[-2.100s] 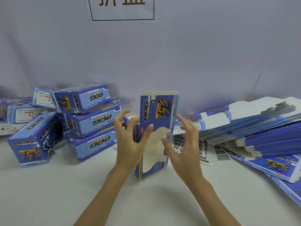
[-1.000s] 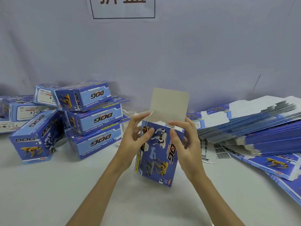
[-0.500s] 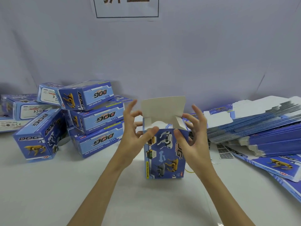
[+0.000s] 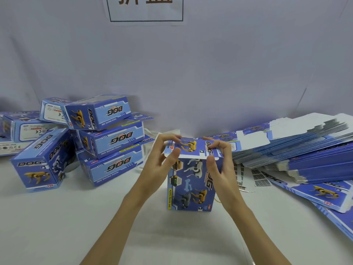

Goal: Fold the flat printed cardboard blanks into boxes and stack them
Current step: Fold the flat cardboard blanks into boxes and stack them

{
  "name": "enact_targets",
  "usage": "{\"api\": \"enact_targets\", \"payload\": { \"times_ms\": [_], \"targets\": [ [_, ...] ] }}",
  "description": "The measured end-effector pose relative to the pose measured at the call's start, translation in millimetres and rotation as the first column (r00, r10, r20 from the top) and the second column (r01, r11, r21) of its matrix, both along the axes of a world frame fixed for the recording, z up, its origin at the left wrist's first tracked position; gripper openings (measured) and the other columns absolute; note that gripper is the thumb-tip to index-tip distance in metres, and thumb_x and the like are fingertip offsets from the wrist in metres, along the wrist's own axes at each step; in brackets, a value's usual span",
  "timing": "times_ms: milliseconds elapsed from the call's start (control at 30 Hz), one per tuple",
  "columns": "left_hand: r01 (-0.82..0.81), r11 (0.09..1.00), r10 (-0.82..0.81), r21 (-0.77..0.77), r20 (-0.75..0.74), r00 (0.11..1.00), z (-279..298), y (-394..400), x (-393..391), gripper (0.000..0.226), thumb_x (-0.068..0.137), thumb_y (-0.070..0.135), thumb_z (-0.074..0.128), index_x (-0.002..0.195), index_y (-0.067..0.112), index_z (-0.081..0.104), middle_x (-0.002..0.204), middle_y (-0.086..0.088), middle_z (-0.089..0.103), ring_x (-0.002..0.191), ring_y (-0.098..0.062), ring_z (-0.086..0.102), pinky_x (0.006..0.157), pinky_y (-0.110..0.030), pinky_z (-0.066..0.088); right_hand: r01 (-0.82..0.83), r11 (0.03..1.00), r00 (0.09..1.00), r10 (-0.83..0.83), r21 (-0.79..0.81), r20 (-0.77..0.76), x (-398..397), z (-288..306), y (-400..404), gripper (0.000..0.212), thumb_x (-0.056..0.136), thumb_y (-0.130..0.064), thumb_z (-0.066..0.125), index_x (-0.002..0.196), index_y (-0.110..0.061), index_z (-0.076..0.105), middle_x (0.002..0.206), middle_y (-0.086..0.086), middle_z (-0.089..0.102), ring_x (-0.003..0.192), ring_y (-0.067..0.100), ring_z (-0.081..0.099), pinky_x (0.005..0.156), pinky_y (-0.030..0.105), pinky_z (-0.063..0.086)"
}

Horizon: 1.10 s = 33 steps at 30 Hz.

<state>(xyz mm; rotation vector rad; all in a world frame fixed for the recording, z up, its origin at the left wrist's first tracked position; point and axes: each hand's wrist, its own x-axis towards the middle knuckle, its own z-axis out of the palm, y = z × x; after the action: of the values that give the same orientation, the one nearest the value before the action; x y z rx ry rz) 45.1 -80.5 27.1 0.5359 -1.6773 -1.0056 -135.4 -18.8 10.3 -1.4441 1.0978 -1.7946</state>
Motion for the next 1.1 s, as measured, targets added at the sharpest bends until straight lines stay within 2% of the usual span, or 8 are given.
{"api": "enact_targets", "payload": {
  "times_ms": [100, 200, 267, 400, 633, 800, 933, 1100],
  "targets": [
    [0.001, 1.000, -0.001, -0.016, 0.034, 0.999, 1.0, -1.0, 0.4, 0.036, 0.093, 0.052, 0.058, 0.127, 0.041, 0.058, 0.137, 0.017, 0.055, 0.133, -0.016, 0.056, 0.075, -0.028, 0.062, 0.028, 0.999, 1.000, -0.028, -0.041, -0.009, 3.4, 0.9, -1.3, 0.052, 0.089, -0.079, 0.059, 0.121, -0.039, 0.049, 0.088, -0.006, 0.062, 0.077, 0.064, 0.048, 0.056, 0.067, 0.048],
    [-0.020, 0.996, 0.023, -0.082, 0.042, 0.999, 0.0, -3.1, 0.0, 0.028, 0.094, 0.046, 0.062, 0.121, 0.045, 0.063, 0.138, 0.011, 0.055, 0.138, -0.018, 0.051, 0.075, -0.025, 0.061, 0.014, 0.997, 0.999, -0.016, -0.078, -0.035, 5.4, 0.3, 0.0, 0.047, 0.098, -0.069, 0.054, 0.128, -0.034, 0.048, 0.096, -0.026, 0.068, 0.072, 0.041, 0.051, 0.059, 0.069, 0.050],
    [-0.036, 0.989, 0.041, -0.143, 0.032, 0.999, -2.0, -4.2, -1.4, 0.024, 0.098, 0.032, 0.061, 0.122, 0.031, 0.065, 0.138, 0.002, 0.055, 0.139, -0.021, 0.050, 0.074, -0.024, 0.060, 0.032, 0.996, 0.999, -0.036, -0.084, -0.035, 7.8, 0.4, -0.3, 0.037, 0.104, -0.058, 0.050, 0.129, -0.031, 0.050, 0.101, -0.024, 0.068, 0.079, 0.044, 0.057, 0.064, 0.061, 0.055],
    [-0.068, 0.983, 0.069, -0.170, 0.004, 0.998, -4.4, -0.8, -7.5, 0.019, 0.101, 0.023, 0.056, 0.118, 0.021, 0.065, 0.139, -0.007, 0.054, 0.136, -0.030, 0.051, 0.071, -0.019, 0.057, 0.050, 0.993, 0.996, -0.057, -0.105, -0.065, 6.3, 1.1, -2.4, 0.026, 0.110, -0.034, 0.045, 0.130, -0.022, 0.055, 0.118, -0.013, 0.066, 0.108, 0.018, 0.071, 0.079, 0.028, 0.060],
    [-0.072, 0.993, 0.070, -0.092, -0.025, 0.997, -5.9, -2.9, -8.4, 0.019, 0.098, 0.029, 0.062, 0.116, 0.025, 0.065, 0.143, 0.002, 0.055, 0.135, -0.032, 0.055, 0.078, -0.026, 0.060, 0.056, 0.994, 0.997, -0.061, -0.095, -0.054, 0.4, 6.2, -0.2, 0.022, 0.102, -0.033, 0.062, 0.121, -0.024, 0.068, 0.121, 0.002, 0.071, 0.104, 0.020, 0.073, 0.074, 0.027, 0.061],
    [-0.358, 0.900, 0.384, -0.250, 0.060, 0.922, -16.6, -3.5, -17.0, 0.077, 0.088, 0.049, 0.077, 0.150, 0.032, 0.036, 0.153, 0.023, 0.036, 0.145, -0.010, 0.040, 0.113, -0.030, 0.044, 0.245, 0.969, 0.958, -0.236, -0.038, 0.164, 4.2, 7.3, -5.1, 0.026, 0.092, -0.042, 0.076, 0.115, -0.033, 0.070, 0.106, 0.011, 0.072, 0.092, 0.024, 0.072, 0.075, 0.037, 0.059],
    [-0.347, 0.807, 0.536, -0.478, 0.348, 0.769, -32.8, -0.8, -27.4, 0.122, 0.068, 0.092, 0.062, 0.161, 0.039, 0.004, 0.165, 0.008, 0.023, 0.153, -0.020, 0.024, 0.121, -0.054, 0.031, 0.196, 0.980, 0.935, -0.195, 0.027, 0.296, 3.6, 2.0, -7.5, 0.032, 0.089, -0.044, 0.081, 0.113, -0.031, 0.065, 0.111, 0.005, 0.076, 0.103, 0.029, 0.077, 0.083, 0.050, 0.063],
    [-0.357, 0.752, 0.614, -0.554, 0.392, 0.685, -36.5, -12.9, -18.4, 0.122, 0.065, 0.088, 0.063, 0.161, 0.047, 0.001, 0.157, 0.004, 0.027, 0.145, -0.019, 0.025, 0.118, -0.057, 0.029, 0.135, 0.989, 0.966, -0.143, 0.053, 0.217, -5.7, -1.0, -12.4, 0.034, 0.099, -0.043, 0.068, 0.116, -0.016, 0.056, 0.107, 0.006, 0.071, 0.092, 0.015, 0.075, 0.067, 0.022, 0.058]
  ]
}}
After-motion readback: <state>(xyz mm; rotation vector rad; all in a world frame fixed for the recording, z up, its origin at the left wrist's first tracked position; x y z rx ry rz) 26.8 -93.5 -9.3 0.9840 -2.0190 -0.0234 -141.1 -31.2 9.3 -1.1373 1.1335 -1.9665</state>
